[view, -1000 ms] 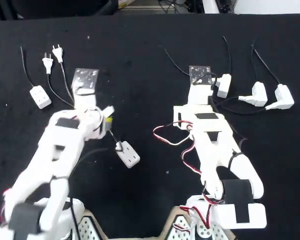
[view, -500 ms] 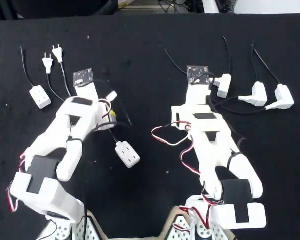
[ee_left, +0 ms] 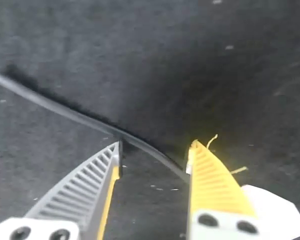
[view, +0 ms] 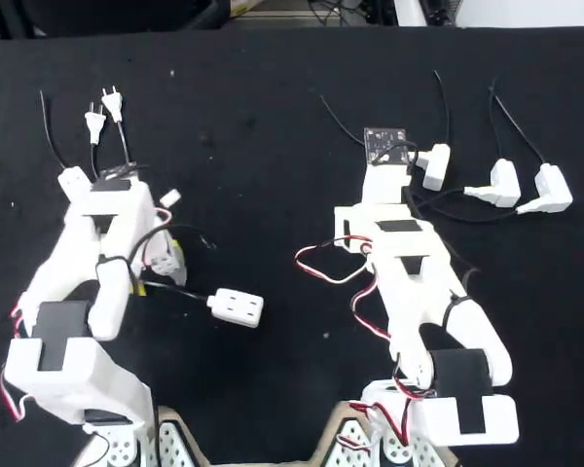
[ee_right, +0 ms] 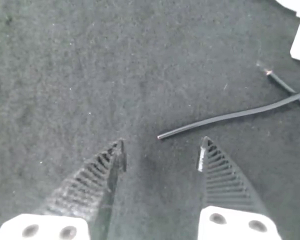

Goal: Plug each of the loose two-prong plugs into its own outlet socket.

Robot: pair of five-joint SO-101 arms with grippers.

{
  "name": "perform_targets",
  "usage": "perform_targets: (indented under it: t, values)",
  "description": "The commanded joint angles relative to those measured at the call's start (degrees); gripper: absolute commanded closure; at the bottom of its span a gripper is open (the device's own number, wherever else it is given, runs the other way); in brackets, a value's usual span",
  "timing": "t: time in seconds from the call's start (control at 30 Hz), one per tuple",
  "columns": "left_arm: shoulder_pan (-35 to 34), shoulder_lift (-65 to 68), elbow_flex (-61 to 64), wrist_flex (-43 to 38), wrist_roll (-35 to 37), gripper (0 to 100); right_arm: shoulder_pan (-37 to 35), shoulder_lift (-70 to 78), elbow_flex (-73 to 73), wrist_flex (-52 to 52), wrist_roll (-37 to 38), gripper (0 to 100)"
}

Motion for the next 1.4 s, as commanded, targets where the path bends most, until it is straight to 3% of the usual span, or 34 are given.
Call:
perform_targets:
  t: [0.0,0.33,0.67,0.93,1.27,1.37]
  values:
    - [-4.2,-0.3,-0.9,0.9,-3.3,78,-0.8,-2.8,-3.0,-1.2,-0.5,77.6]
    - [-8.8,-2.8,-0.2,0.9,-8.2,78,-0.8,-2.8,-3.1,-1.2,-0.5,77.6]
    - [-7.0,-29.5,3.0,9.2,-9.1,78,-0.8,-2.8,-3.1,-1.2,-0.5,77.6]
    - [1.5,-34.1,18.1,3.3,-31.6,78,-0.4,-2.8,-3.1,-1.2,-0.5,77.6]
    - [14.4,-34.1,28.6,-9.8,-32.7,78,-0.5,-2.8,-3.1,-1.2,-0.5,77.6]
    - [17.9,-34.1,30.3,-13.0,-29.5,78,-0.5,-2.8,-3.1,-1.2,-0.5,77.6]
